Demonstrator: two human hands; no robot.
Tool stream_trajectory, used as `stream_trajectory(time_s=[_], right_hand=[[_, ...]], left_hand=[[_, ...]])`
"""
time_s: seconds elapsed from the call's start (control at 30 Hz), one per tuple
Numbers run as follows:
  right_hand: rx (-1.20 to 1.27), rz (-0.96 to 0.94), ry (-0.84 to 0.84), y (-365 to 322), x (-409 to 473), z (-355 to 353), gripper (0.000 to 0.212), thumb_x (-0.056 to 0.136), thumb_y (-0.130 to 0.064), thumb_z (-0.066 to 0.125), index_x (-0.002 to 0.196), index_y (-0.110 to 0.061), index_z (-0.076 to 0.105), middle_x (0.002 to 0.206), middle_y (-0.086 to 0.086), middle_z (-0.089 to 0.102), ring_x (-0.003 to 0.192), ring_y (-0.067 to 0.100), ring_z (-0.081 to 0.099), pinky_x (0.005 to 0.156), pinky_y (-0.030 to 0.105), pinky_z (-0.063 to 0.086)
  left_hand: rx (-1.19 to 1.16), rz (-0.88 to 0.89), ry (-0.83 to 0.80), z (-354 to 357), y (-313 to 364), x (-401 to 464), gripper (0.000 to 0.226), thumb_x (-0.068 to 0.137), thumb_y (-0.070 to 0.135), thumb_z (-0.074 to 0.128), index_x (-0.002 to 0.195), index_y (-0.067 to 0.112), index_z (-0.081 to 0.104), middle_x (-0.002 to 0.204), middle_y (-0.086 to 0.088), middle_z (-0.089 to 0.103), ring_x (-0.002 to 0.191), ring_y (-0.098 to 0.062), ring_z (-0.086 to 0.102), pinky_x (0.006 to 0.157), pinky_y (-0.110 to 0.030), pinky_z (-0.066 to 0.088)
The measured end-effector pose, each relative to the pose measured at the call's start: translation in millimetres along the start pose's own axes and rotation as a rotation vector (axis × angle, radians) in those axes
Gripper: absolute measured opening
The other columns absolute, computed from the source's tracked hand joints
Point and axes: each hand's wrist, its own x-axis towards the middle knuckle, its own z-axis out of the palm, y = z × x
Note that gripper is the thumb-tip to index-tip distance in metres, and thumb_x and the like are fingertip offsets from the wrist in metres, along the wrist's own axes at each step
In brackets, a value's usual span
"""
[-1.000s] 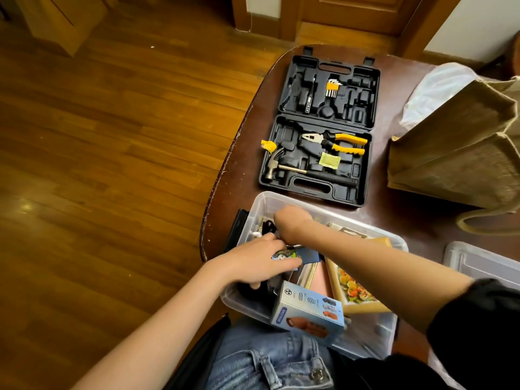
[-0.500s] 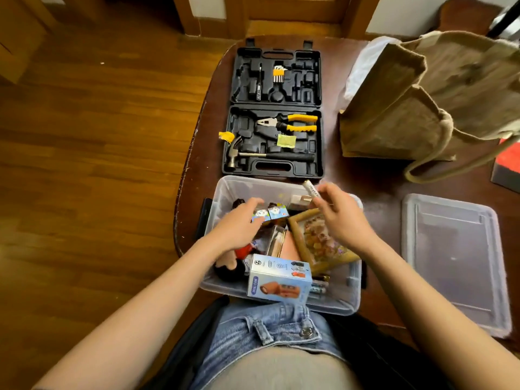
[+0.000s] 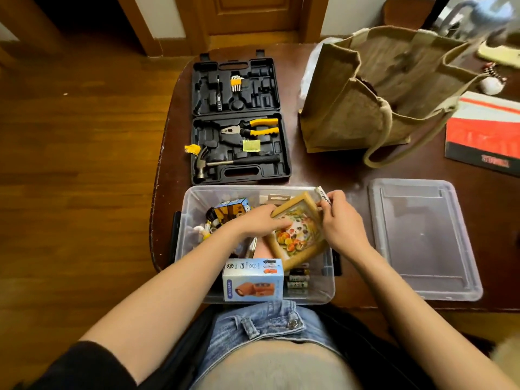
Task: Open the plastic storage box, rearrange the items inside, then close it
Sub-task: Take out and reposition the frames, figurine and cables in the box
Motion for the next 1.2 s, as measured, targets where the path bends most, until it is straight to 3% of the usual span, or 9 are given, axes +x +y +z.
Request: stream_trajectory(time_s=[0.1, 0.2, 0.3, 0.47, 0.6, 0.7, 0.8, 0.97, 1.2], right_hand=[[0.211, 0.075, -0.015, 3.6, 4.2, -4.4, 0.016, 0.100, -0.026, 0.035, 0.104, -0.015, 0.045, 0.101, 0.002, 0.066, 0.094, 0.027, 0.063, 0.084, 0.045, 0.049], [0.481, 0.130, 0.060, 9.1, 4.7, -12.1, 0.008, 0.099, -0.019, 0.034, 0.095, -0.021, 0.041, 0.092, -0.001, 0.068, 0.086, 0.022, 0.067, 0.084, 0.053, 0.051], [0.510, 0.092, 0.118, 14.3, 2.4, -18.4, 0.018, 0.099, -0.019, 0.035, 0.086, -0.032, 0.037, 0.087, -0.003, 0.068, 0.083, 0.019, 0.067, 0.083, 0.051, 0.052], [0.035, -0.138, 0.045, 22.3, -0.9, -15.8, 0.018, 0.096, -0.028, 0.047, 0.081, -0.019, 0.049, 0.079, -0.005, 0.051, 0.078, 0.019, 0.050, 0.064, 0.032, 0.035], [-0.408, -0.361, -0.119, 9.2, -2.1, -9.9, 0.018, 0.093, -0.029, 0.053, 0.086, -0.013, 0.060, 0.088, 0.003, 0.053, 0.087, 0.021, 0.050, 0.066, 0.034, 0.042], [-0.705, -0.431, -0.282, -4.1, -2.4, 4.6, 0.012, 0.090, -0.016, 0.054, 0.089, -0.011, 0.065, 0.093, 0.005, 0.062, 0.085, 0.025, 0.059, 0.064, 0.033, 0.048], [-0.969, -0.437, -0.423, -14.3, 0.8, 25.7, 0.020, 0.084, 0.002, 0.051, 0.089, -0.009, 0.067, 0.094, 0.007, 0.067, 0.086, 0.024, 0.062, 0.062, 0.031, 0.043], [-1.088, -0.399, -0.582, -15.0, 10.6, 59.1, 0.023, 0.088, 0.000, 0.047, 0.098, -0.010, 0.065, 0.102, 0.005, 0.066, 0.092, 0.022, 0.063, 0.062, 0.027, 0.042], [-0.980, -0.312, -0.595, -2.5, 16.6, 73.6, 0.026, 0.088, 0.001, 0.046, 0.104, -0.008, 0.065, 0.108, 0.009, 0.065, 0.096, 0.026, 0.063, 0.076, 0.033, 0.053]], left_hand=[[-0.164, 0.035, 0.077, 1.8, -3.0, 1.0, 0.024, 0.095, 0.036, 0.055, 0.098, 0.013, 0.062, 0.095, -0.001, 0.063, 0.089, -0.016, 0.059, 0.078, -0.026, 0.044], [-0.260, 0.085, 0.117, -3.1, -8.4, -6.3, 0.013, 0.095, 0.033, 0.054, 0.098, 0.021, 0.058, 0.095, 0.004, 0.064, 0.088, -0.011, 0.062, 0.077, -0.023, 0.047], [-0.372, 0.111, 0.193, -15.6, -18.8, -19.8, 0.007, 0.095, 0.025, 0.055, 0.103, 0.023, 0.055, 0.101, 0.004, 0.064, 0.090, -0.007, 0.062, 0.075, -0.020, 0.049], [-0.525, 0.072, 0.339, -39.9, -41.8, -40.2, 0.019, 0.095, 0.019, 0.054, 0.114, 0.019, 0.055, 0.106, 0.002, 0.064, 0.090, -0.006, 0.062, 0.072, -0.017, 0.048], [-0.553, 0.024, 0.389, -41.9, -56.3, -46.1, 0.025, 0.096, 0.014, 0.053, 0.119, 0.006, 0.053, 0.107, -0.008, 0.061, 0.085, -0.012, 0.061, 0.070, -0.019, 0.052], [-0.563, -0.008, 0.416, -37.9, -64.6, -48.1, 0.029, 0.097, 0.014, 0.050, 0.123, 0.002, 0.050, 0.107, -0.010, 0.060, 0.088, -0.017, 0.060, 0.075, -0.026, 0.050], [-0.586, -0.018, 0.441, -34.3, -70.5, -49.3, 0.025, 0.097, 0.014, 0.050, 0.120, 0.005, 0.052, 0.100, -0.004, 0.062, 0.083, -0.011, 0.060, 0.071, -0.020, 0.050], [-0.638, -0.012, 0.446, -31.9, -73.0, -51.6, 0.019, 0.098, 0.014, 0.049, 0.115, 0.010, 0.052, 0.095, 0.003, 0.062, 0.080, -0.006, 0.060, 0.060, -0.009, 0.049], [-0.642, -0.020, 0.456, -30.7, -73.9, -53.4, 0.027, 0.098, 0.015, 0.048, 0.123, 0.005, 0.050, 0.109, -0.007, 0.061, 0.089, -0.013, 0.061, 0.071, -0.017, 0.050]])
